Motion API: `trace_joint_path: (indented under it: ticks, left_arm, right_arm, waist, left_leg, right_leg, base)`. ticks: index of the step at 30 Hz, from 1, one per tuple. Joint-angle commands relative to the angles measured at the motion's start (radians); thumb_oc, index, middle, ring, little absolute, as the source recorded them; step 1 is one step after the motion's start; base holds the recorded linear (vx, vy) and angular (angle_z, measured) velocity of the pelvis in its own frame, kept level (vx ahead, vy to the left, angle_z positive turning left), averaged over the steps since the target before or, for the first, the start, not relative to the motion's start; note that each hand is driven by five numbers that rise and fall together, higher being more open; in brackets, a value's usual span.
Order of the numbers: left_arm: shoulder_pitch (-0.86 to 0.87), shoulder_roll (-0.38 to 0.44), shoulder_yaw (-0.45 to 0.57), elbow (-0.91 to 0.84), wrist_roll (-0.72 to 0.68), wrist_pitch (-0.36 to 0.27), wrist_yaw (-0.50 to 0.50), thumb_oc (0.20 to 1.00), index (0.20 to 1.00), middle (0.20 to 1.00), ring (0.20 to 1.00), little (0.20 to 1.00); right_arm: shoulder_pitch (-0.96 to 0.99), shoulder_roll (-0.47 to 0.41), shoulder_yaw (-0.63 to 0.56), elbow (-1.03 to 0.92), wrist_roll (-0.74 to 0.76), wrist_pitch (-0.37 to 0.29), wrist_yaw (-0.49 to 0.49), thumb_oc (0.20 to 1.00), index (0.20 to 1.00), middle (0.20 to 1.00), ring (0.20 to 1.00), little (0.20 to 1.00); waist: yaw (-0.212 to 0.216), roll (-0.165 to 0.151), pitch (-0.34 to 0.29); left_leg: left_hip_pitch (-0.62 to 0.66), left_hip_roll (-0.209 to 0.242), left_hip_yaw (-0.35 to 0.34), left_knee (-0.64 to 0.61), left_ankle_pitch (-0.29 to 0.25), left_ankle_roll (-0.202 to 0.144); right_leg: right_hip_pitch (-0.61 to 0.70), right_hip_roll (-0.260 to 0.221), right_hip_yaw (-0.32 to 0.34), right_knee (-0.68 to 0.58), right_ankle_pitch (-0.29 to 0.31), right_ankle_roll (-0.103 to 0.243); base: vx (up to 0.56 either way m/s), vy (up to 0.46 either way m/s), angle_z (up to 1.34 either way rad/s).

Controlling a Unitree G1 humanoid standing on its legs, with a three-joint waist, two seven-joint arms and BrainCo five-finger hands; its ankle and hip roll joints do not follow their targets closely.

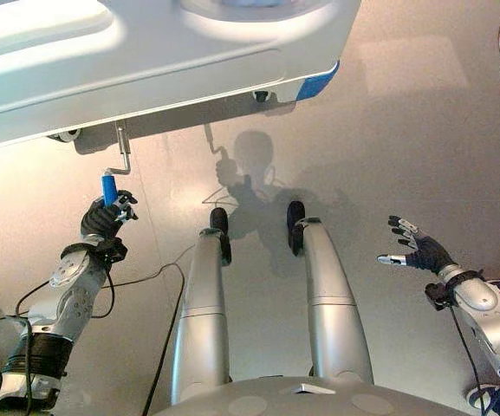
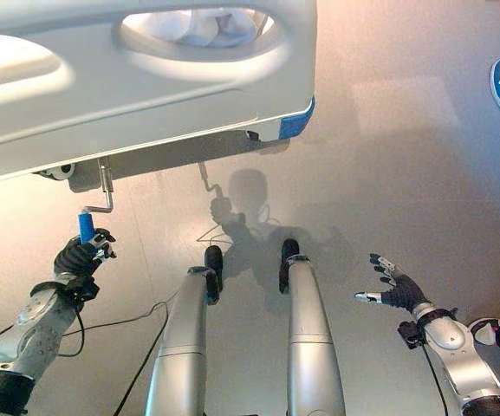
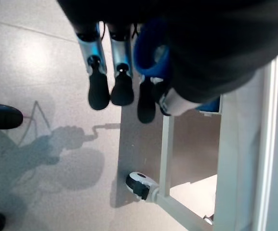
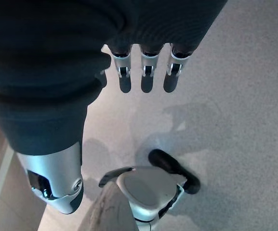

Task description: Raise the hospital bed

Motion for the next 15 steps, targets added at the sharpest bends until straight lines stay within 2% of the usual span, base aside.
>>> trace_joint_path:
  ticks: [1, 15]
  left_arm:
    - [0.253, 0.098, 0.198, -0.119, 0.061, -0.16, -0.047, 0.2, 0.2, 0.2, 0.2, 0.2]
    - [0.257, 0.067, 0.219, -0.036, 0.084, -0.148, -0.026, 0.2, 0.2, 0.2, 0.2, 0.2]
  right_arm:
    - [0.074, -0.019, -0.012, -0.002, -0.021, -0.023, -0.001, 1.0, 1.0, 1.0, 1.0, 1.0]
    - [0.073, -0.004, -0.014, -0.005, -0.024, -0.011, -0.004, 1.0, 1.0, 1.0, 1.0, 1.0]
  waist:
    - [0.055, 0.031, -0.079]
    - [0.064, 0.021, -0.068]
  left_leg:
    - [-0.096, -0.064, 0.045, -0.132, 0.258, 0.071]
    - [-0.127, -0.08, 0.053, -0.078, 0.25, 0.071]
  right_leg:
    - [0.0, 0.022, -0.057, -0.113, 0.149, 0.081]
    - [-0.02, 0.007, -0.058, -0.083, 0.158, 0.098]
  base:
    - [0.01, 0.04, -0.01]
    - [0.01, 0.046, 0.01]
